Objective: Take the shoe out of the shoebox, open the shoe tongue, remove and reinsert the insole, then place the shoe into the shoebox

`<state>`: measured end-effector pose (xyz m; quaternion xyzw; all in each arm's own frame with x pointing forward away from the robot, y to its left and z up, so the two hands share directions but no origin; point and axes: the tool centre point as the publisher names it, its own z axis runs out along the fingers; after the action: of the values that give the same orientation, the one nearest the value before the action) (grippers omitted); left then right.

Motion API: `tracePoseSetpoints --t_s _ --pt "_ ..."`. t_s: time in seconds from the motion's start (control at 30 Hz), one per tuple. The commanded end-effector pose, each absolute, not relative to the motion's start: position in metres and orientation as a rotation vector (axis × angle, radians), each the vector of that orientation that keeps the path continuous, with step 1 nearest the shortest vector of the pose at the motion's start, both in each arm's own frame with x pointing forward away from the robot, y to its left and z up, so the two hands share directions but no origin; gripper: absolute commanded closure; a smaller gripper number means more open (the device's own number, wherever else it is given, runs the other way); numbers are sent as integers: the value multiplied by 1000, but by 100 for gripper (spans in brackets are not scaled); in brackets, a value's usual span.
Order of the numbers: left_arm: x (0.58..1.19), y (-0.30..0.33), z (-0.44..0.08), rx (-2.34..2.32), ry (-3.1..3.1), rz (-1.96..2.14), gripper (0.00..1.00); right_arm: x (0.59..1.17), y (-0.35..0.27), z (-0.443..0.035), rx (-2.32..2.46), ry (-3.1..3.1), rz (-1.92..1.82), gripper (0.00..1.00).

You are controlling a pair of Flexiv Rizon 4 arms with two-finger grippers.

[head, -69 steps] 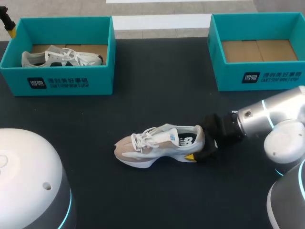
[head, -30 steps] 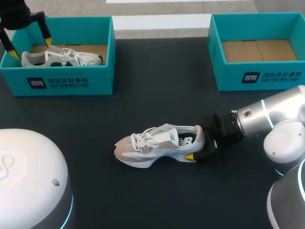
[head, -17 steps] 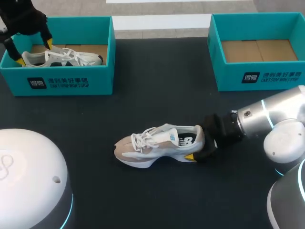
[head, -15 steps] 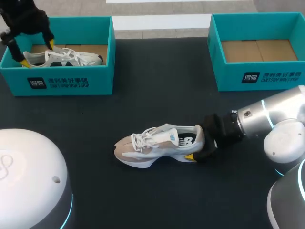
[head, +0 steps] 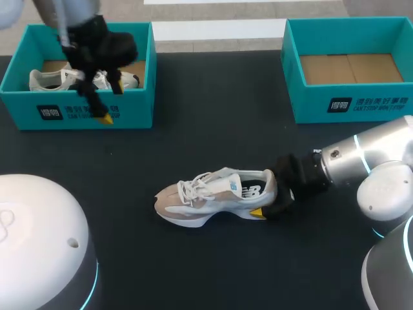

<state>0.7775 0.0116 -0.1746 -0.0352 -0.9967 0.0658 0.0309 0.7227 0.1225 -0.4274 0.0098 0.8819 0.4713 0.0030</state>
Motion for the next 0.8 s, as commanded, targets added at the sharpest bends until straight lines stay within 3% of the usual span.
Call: tracePoseSetpoints --t_s 0.03,0.63,0.8 --pt "766 -11 -178 1010 -2952 219 0 725 128 -433 32 2765 1475 100" --pt "766 -11 -178 1010 -2952 219 0 725 128 -433 32 2765 1475 100" --pt "746 -38 -185 1292 -2843 247 0 725 128 -433 32 2765 1475 100"
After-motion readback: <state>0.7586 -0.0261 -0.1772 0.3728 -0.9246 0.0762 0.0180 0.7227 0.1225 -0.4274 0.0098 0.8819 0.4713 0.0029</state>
